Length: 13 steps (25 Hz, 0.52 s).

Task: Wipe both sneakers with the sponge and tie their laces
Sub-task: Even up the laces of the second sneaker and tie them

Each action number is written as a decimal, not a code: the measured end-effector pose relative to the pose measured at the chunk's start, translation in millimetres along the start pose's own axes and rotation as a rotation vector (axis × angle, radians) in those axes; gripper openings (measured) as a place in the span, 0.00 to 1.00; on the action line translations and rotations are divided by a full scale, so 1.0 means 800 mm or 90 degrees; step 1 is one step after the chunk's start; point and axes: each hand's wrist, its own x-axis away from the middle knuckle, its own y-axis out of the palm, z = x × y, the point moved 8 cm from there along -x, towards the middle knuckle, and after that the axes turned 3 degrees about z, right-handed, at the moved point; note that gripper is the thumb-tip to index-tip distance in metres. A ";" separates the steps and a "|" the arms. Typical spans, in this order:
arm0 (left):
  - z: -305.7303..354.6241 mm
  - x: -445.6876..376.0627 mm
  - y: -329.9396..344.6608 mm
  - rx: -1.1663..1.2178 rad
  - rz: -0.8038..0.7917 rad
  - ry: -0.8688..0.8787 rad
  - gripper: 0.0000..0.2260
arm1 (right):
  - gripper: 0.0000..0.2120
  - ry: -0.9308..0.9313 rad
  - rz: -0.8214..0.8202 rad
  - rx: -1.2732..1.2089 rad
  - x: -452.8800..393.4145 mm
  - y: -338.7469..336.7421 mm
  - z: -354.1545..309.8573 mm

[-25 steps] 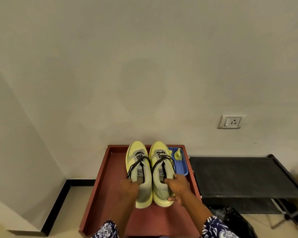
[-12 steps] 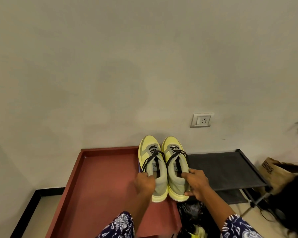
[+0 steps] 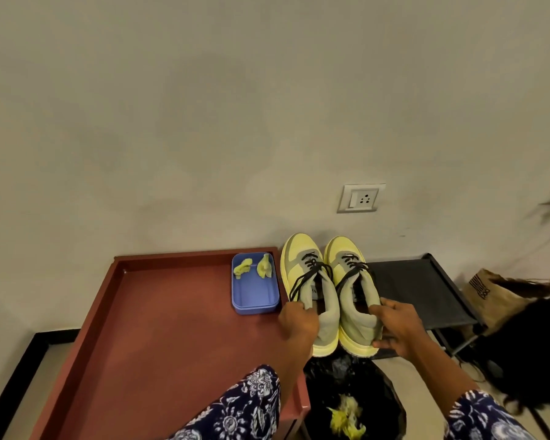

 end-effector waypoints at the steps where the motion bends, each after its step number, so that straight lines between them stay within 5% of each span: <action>1: -0.001 -0.002 0.009 0.015 -0.008 -0.008 0.10 | 0.22 0.007 0.003 -0.003 -0.008 -0.004 0.004; 4: -0.007 -0.005 0.029 0.044 -0.025 -0.040 0.18 | 0.24 0.022 0.014 -0.005 -0.031 -0.012 0.018; 13: -0.046 -0.033 0.082 0.090 -0.055 -0.090 0.20 | 0.25 0.070 0.019 -0.013 -0.083 -0.006 0.068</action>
